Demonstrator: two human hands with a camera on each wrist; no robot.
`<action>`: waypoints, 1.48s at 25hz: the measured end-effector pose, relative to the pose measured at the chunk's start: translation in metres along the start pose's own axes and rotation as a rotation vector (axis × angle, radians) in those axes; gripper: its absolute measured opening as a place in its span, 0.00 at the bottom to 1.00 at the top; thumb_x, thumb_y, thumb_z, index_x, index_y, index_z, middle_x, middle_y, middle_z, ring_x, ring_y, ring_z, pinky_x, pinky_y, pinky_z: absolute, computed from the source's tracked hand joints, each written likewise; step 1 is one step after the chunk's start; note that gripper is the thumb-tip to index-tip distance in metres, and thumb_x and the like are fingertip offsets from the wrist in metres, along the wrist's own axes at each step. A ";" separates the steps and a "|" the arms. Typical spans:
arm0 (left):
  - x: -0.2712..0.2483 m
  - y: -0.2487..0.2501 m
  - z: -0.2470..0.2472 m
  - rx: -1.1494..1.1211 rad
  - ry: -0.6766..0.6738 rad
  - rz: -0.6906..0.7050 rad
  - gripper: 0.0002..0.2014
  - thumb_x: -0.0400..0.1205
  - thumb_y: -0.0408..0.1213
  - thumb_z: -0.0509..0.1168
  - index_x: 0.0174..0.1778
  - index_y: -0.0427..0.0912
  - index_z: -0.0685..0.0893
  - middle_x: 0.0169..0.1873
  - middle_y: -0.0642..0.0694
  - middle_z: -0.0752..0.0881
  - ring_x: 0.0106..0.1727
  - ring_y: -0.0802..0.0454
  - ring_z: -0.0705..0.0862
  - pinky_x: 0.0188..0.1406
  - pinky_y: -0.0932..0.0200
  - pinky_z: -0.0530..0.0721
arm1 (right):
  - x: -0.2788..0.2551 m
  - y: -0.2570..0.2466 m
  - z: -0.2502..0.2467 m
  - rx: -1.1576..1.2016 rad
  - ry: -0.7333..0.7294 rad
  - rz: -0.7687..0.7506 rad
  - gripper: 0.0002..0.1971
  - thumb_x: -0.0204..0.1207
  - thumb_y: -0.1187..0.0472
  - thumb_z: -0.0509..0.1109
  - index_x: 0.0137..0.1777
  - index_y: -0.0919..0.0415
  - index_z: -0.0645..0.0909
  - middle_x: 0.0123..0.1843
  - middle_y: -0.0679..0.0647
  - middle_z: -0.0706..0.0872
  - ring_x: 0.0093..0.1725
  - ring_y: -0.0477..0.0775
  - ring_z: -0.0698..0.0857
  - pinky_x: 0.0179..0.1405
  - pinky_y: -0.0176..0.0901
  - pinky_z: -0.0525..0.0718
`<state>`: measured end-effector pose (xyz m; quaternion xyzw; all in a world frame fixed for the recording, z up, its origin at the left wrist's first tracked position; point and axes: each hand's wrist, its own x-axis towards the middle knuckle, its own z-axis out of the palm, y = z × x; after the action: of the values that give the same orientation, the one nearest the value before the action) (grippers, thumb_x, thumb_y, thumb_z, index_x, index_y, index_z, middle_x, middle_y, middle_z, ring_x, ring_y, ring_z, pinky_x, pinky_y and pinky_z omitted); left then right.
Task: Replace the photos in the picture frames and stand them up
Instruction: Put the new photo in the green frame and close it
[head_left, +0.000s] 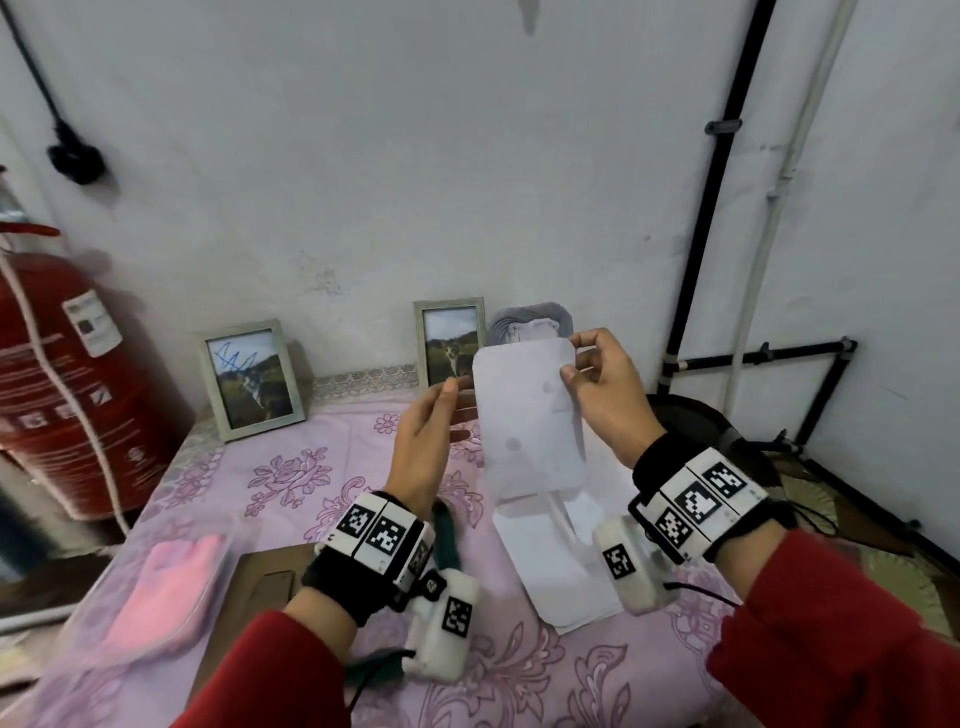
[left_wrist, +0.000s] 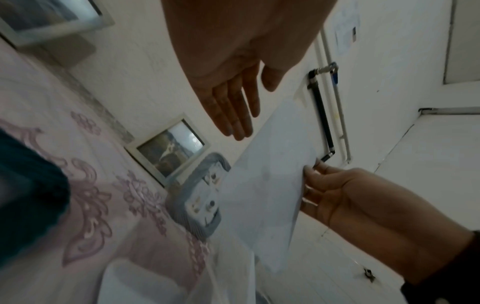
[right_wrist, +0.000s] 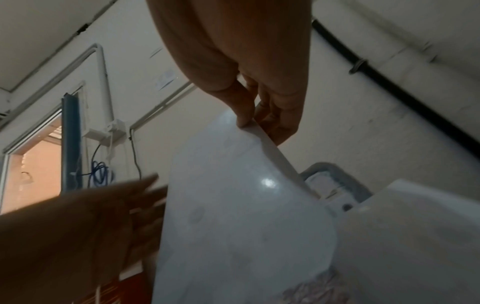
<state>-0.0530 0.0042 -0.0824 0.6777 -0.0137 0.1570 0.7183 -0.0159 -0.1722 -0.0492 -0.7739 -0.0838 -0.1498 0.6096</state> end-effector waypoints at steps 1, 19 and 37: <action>-0.001 0.007 -0.008 -0.012 -0.009 0.019 0.11 0.86 0.40 0.57 0.52 0.46 0.85 0.39 0.53 0.91 0.41 0.59 0.88 0.36 0.70 0.84 | -0.002 -0.002 0.008 0.006 -0.018 0.005 0.12 0.78 0.73 0.62 0.60 0.64 0.74 0.43 0.56 0.77 0.44 0.54 0.77 0.46 0.45 0.77; -0.036 -0.031 -0.148 0.191 0.066 -0.087 0.19 0.76 0.23 0.68 0.63 0.35 0.80 0.37 0.46 0.85 0.35 0.57 0.87 0.35 0.64 0.87 | -0.056 0.016 0.113 -0.114 -0.579 0.127 0.28 0.70 0.74 0.71 0.68 0.53 0.72 0.41 0.53 0.77 0.35 0.53 0.81 0.34 0.45 0.86; -0.056 -0.062 -0.162 0.593 -0.176 -0.269 0.37 0.71 0.29 0.76 0.76 0.42 0.70 0.50 0.42 0.76 0.46 0.54 0.75 0.51 0.66 0.77 | -0.076 0.054 0.127 -0.353 -0.676 0.150 0.38 0.65 0.67 0.79 0.75 0.63 0.67 0.42 0.46 0.74 0.38 0.43 0.76 0.47 0.36 0.75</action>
<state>-0.1226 0.1485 -0.1688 0.8639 0.0602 -0.0013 0.5001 -0.0543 -0.0586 -0.1514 -0.8767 -0.1959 0.1464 0.4142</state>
